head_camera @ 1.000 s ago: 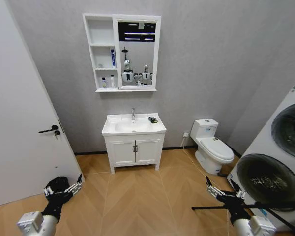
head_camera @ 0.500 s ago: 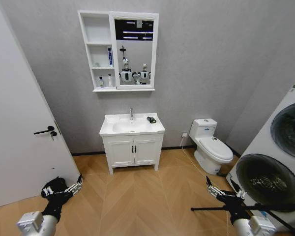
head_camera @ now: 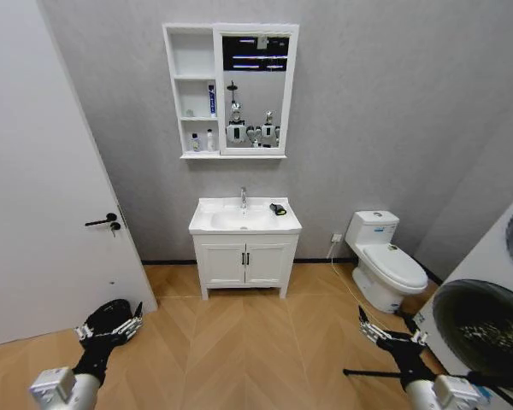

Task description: Move facial cleanser and shampoo from washbasin to cabinet, then wipe washbasin with towel.

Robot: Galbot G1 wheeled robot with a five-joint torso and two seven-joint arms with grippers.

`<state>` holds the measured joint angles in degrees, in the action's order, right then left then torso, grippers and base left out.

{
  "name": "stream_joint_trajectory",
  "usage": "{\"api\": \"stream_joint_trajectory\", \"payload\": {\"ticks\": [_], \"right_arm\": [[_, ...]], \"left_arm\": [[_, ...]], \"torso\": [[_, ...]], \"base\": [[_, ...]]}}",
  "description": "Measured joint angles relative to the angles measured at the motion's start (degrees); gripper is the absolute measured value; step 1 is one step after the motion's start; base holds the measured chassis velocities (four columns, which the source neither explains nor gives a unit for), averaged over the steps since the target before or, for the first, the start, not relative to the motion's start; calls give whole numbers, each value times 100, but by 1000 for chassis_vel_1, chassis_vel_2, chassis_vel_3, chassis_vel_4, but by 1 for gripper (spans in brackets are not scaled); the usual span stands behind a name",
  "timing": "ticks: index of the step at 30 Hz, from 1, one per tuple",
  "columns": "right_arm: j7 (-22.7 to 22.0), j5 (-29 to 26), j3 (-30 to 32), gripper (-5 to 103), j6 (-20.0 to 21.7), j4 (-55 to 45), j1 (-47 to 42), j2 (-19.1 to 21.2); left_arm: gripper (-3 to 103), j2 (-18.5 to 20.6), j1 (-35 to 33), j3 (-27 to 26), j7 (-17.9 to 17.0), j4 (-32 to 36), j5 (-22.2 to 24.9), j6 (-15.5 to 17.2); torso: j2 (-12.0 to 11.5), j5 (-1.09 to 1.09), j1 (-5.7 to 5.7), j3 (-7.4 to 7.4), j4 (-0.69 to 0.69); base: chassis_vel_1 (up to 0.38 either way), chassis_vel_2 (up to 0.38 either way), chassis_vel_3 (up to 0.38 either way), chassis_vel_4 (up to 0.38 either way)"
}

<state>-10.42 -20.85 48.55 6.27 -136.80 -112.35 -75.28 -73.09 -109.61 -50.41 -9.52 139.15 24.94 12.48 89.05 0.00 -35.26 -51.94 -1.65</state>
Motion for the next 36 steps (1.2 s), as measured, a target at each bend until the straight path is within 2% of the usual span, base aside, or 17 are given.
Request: {"api": "stream_joint_trajectory", "payload": {"ticks": [36], "right_arm": [[0, 0, 0, 100, 0, 0, 0, 0]], "left_arm": [[100, 0, 0, 0, 0, 0, 0, 0]], "torso": [[0, 0, 0, 0, 0]], "base": [[0, 0, 0, 0]]}}
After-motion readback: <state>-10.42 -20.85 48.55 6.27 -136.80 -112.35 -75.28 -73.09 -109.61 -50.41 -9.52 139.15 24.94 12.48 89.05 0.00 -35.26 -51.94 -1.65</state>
